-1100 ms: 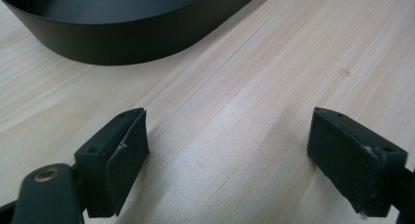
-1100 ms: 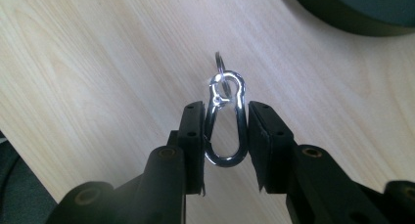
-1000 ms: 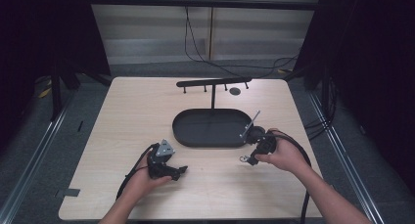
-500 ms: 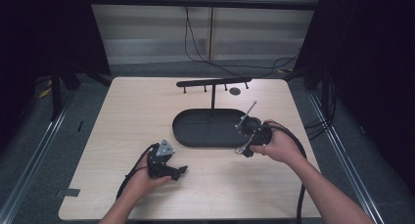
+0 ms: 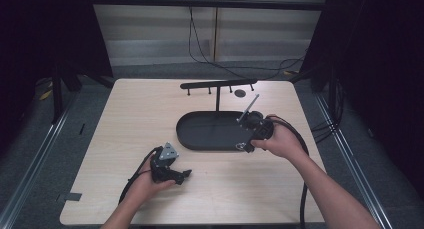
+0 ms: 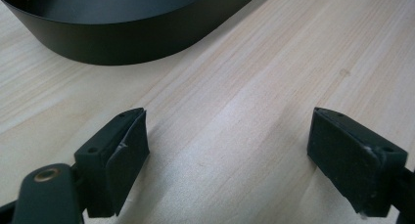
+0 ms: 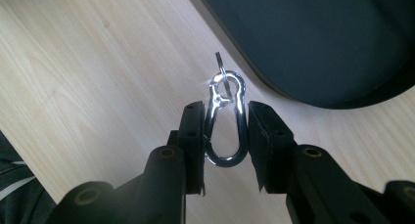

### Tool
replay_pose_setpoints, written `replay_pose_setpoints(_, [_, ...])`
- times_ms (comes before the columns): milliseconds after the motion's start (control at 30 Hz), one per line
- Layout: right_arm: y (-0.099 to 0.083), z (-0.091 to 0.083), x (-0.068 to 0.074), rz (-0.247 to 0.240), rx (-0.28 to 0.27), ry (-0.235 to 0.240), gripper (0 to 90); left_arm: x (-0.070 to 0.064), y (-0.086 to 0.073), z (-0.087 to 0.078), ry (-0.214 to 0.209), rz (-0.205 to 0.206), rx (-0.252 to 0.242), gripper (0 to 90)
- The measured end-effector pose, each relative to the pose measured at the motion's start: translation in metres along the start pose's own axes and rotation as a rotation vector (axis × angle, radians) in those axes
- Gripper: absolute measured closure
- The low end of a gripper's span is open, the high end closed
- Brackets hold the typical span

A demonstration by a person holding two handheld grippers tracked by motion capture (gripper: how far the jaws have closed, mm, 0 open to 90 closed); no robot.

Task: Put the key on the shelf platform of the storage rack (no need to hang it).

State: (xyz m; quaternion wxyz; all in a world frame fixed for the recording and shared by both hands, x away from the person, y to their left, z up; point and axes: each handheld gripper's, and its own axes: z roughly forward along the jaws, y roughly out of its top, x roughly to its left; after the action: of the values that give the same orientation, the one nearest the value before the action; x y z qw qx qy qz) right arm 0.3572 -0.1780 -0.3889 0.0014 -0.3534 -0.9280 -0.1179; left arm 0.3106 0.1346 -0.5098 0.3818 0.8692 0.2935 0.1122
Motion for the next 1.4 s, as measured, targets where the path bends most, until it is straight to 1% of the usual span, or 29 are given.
replay_pose_setpoints(67, [0.003, 0.0, -0.001, 0.002, -0.006, -0.001, 69.0, 0.0, 0.0, 0.0, -0.002, -0.003, -0.001, 15.1])
replay_pose_setpoints(133, [0.005, 0.001, -0.003, 0.013, -0.006, 0.008, 69.0, 0.0, 0.0, 0.0, 0.003, 0.006, 0.001, 15.1])
replay_pose_setpoints(233, [0.008, 0.002, -0.006, 0.011, 0.008, -0.016, 69.0, 0.0, 0.0, 0.0, 0.002, 0.006, 0.0, 15.1])
replay_pose_setpoints(267, [0.009, 0.003, -0.007, 0.015, -0.001, -0.018, 69.0, 0.0, 0.0, 0.0, 0.002, 0.007, 0.001, 15.1])
replay_pose_setpoints(333, [0.011, 0.002, -0.008, 0.022, 0.0, -0.019, 69.0, 0.0, 0.0, 0.0, 0.001, 0.007, 0.001, 15.1])
replay_pose_setpoints(367, [0.013, 0.002, -0.009, 0.017, -0.006, -0.026, 69.0, 0.0, 0.0, 0.0, 0.001, 0.008, 0.001, 15.1])
replay_pose_setpoints(467, [0.017, 0.001, -0.011, 0.024, -0.015, -0.031, 69.0, 0.0, 0.0, 0.0, 0.002, 0.009, 0.001, 15.0])
replay_pose_setpoints(500, [0.018, 0.0, -0.011, 0.033, -0.018, -0.03, 69.0, 0.0, 0.0, 0.0, 0.0, 0.007, 0.001, 15.0])
replay_pose_setpoints(533, [0.019, 0.0, -0.012, 0.032, -0.026, -0.031, 69.0, 0.0, 0.0, 0.0, 0.001, 0.009, 0.001, 15.0])
replay_pose_setpoints(567, [0.02, 0.0, -0.012, 0.044, -0.028, -0.029, 69.0, 0.0, 0.0, 0.0, 0.001, 0.009, 0.001, 15.0])
replay_pose_setpoints(600, [0.021, 0.001, -0.014, 0.039, -0.03, -0.032, 69.0, 0.0, 0.0, 0.0, 0.0, 0.009, 0.001, 15.0])
replay_pose_setpoints(733, [0.023, 0.004, -0.016, 0.058, -0.028, -0.043, 69.0, 0.0, 0.0, 0.0, -0.001, 0.01, 0.001, 15.0])
replay_pose_setpoints(767, [0.024, 0.005, -0.016, 0.072, -0.024, -0.041, 69.0, 0.0, 0.0, 0.0, -0.001, 0.012, 0.003, 15.0])
replay_pose_setpoints(800, [0.024, 0.005, -0.018, 0.062, -0.03, -0.045, 69.0, 0.0, 0.0, 0.0, -0.001, 0.01, 0.001, 15.0])
replay_pose_setpoints(900, [0.026, 0.007, -0.02, 0.077, -0.043, -0.045, 69.0, 0.0, 0.0, 0.0, -0.002, 0.011, 0.002, 15.0])
replay_pose_setpoints(1033, [0.028, 0.01, -0.023, 0.083, -0.035, -0.055, 69.0, 0.0, 0.0, 0.0, -0.002, 0.011, 0.001, 15.0])
replay_pose_setpoints(1200, [0.029, 0.012, -0.026, 0.099, -0.053, -0.065, 69.0, 0.001, 0.0, 0.0, -0.003, 0.012, 0.002, 15.0])
replay_pose_setpoints(1400, [0.032, 0.015, -0.029, 0.11, -0.058, -0.067, 69.0, 0.001, 0.0, 0.0, -0.002, 0.012, 0.002, 15.0])
